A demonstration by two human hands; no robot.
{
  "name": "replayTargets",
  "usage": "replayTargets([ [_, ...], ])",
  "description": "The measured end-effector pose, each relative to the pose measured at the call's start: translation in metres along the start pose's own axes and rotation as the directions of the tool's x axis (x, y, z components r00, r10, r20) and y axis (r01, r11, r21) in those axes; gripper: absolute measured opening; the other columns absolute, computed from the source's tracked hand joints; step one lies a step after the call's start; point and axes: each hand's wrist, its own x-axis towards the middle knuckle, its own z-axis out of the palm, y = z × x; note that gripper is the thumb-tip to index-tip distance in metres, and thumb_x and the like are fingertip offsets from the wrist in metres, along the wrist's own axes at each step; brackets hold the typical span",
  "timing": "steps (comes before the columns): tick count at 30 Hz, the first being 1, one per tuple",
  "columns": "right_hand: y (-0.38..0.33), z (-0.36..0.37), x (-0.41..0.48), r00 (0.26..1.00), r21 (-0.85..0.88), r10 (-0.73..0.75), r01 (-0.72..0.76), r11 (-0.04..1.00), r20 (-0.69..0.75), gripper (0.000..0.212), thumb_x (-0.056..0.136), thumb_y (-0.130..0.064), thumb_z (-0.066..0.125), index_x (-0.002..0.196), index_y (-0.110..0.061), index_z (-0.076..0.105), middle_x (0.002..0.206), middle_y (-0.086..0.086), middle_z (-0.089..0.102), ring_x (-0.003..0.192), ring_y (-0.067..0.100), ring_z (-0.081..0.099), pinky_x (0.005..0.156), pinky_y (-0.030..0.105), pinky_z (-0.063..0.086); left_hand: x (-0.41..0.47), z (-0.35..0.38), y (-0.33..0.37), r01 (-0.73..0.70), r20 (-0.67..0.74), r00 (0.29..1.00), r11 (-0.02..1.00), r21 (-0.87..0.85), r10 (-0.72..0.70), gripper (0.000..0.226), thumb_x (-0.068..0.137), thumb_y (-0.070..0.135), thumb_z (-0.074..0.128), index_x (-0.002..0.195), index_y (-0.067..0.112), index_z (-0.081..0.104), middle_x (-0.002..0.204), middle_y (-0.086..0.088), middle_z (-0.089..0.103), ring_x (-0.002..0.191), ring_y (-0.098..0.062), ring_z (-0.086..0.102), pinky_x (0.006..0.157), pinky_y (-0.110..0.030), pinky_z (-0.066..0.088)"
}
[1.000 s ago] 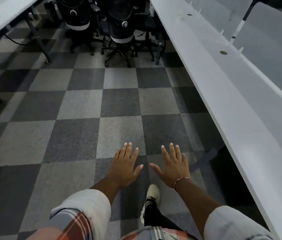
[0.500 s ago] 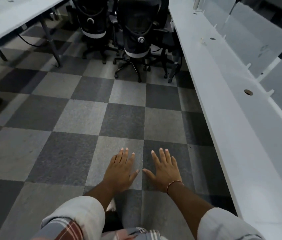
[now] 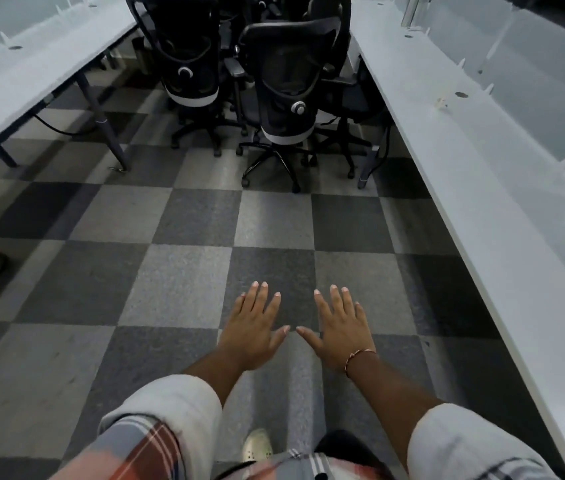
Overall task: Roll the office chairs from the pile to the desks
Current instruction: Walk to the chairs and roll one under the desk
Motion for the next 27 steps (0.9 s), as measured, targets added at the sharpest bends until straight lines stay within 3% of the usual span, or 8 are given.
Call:
replayTargets([
  [5,-0.005,-0.019,0.081,1.0,0.009,0.029,-0.029,1.0,0.009,0.101,0.073,-0.081,-0.005,0.158,-0.026,0.003,0.165,0.013,0.0,0.152,0.032,-0.005,0.12,0.051,0.009,0.065,-0.019,-0.039,-0.009,0.014,1.0,1.0,0.003,0.009,0.098,0.08,0.073,-0.017,0.161,0.02,0.003,0.168,-0.011,-0.007,0.154,-0.026,-0.015,0.12,-0.04,-0.009],
  [15,0.025,-0.046,0.266,0.999,-0.002,0.023,-0.023,1.0,0.025,0.101,0.075,-0.084,-0.009,0.158,-0.026,-0.003,0.165,0.012,-0.004,0.151,0.031,-0.009,0.122,0.05,0.008,0.24,-0.043,-0.098,0.032,0.042,0.999,0.999,0.032,-0.033,0.092,0.086,0.075,-0.008,0.161,0.021,0.001,0.168,-0.011,-0.009,0.152,-0.025,-0.02,0.118,-0.041,-0.014],
  [20,0.045,-0.072,0.361,1.0,0.011,-0.015,0.015,1.0,0.014,0.106,0.07,-0.084,-0.015,0.158,-0.026,-0.001,0.165,0.013,-0.003,0.151,0.032,-0.009,0.122,0.051,0.008,0.336,-0.071,-0.115,0.085,0.042,0.995,0.996,0.015,-0.086,0.1,0.077,0.076,-0.019,0.161,0.023,-0.002,0.167,-0.01,-0.013,0.152,-0.026,-0.022,0.123,-0.047,-0.01],
  [24,0.054,-0.095,0.429,0.999,0.012,-0.035,0.034,0.999,0.02,0.099,0.074,-0.081,-0.01,0.158,-0.028,-0.004,0.165,0.012,-0.006,0.151,0.031,-0.011,0.122,0.051,0.006,0.394,-0.087,-0.133,0.075,0.034,0.997,0.997,0.006,-0.075,0.098,0.08,0.076,-0.015,0.161,0.023,-0.001,0.167,-0.01,-0.013,0.151,-0.027,-0.023,0.122,-0.048,-0.01],
  [27,0.057,-0.106,0.481,0.998,0.014,-0.056,0.055,0.998,0.006,0.098,0.075,-0.08,-0.007,0.158,-0.027,-0.002,0.165,0.012,-0.005,0.151,0.031,-0.011,0.122,0.051,0.007,0.444,-0.095,-0.155,0.089,0.017,0.996,0.996,0.004,-0.089,0.108,0.073,0.079,-0.027,0.161,0.023,0.0,0.168,-0.011,-0.011,0.152,-0.026,-0.021,0.121,-0.046,-0.011],
])
